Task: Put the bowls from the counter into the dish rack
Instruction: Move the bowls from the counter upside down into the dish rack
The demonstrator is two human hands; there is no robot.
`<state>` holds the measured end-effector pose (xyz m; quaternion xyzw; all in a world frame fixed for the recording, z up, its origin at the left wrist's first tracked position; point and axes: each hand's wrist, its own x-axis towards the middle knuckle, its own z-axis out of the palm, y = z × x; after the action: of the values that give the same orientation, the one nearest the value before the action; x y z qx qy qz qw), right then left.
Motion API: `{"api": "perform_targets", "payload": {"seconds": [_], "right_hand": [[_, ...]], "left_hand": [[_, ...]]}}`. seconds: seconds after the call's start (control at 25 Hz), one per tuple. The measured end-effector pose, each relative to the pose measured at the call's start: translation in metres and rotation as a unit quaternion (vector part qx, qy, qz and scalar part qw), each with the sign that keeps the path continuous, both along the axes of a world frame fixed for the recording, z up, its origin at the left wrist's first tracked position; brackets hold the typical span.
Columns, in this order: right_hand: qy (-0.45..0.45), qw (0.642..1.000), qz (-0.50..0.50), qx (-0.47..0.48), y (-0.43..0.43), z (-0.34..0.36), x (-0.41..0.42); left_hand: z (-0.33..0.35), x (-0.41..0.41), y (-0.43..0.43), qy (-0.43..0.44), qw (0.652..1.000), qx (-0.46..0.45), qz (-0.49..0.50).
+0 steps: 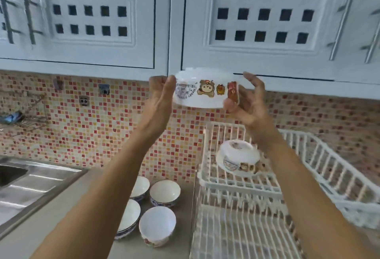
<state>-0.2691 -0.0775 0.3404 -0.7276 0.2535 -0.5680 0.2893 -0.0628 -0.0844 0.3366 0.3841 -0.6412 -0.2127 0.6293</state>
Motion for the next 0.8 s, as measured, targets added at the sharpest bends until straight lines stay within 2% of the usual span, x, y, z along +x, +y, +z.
{"api": "perform_targets", "payload": {"seconds": [0.12,0.28,0.36,0.48,0.6,0.8], "right_hand": [[0.083,0.994,-0.060,0.038,-0.010,0.001,-0.063],[0.154,0.974,-0.131,0.104,-0.037,-0.032,-0.113],[0.190,0.960,-0.149,0.140,-0.052,-0.050,-0.126],[0.237,0.939,-0.149,0.198,-0.071,-0.066,-0.134],[0.290,0.916,-0.153,0.231,-0.085,-0.071,-0.135],[0.306,0.894,-0.125,0.302,-0.098,-0.082,-0.139]], "left_hand": [[-0.004,-0.055,-0.021,-0.055,0.998,0.029,-0.022],[-0.031,-0.110,-0.054,-0.095,0.977,0.162,-0.098],[-0.044,-0.128,-0.069,-0.101,0.967,0.208,-0.104],[-0.056,-0.142,-0.085,-0.096,0.955,0.267,-0.092],[-0.064,-0.147,-0.101,-0.137,0.936,0.315,-0.072],[-0.080,-0.152,-0.110,-0.207,0.917,0.335,-0.058]]}}
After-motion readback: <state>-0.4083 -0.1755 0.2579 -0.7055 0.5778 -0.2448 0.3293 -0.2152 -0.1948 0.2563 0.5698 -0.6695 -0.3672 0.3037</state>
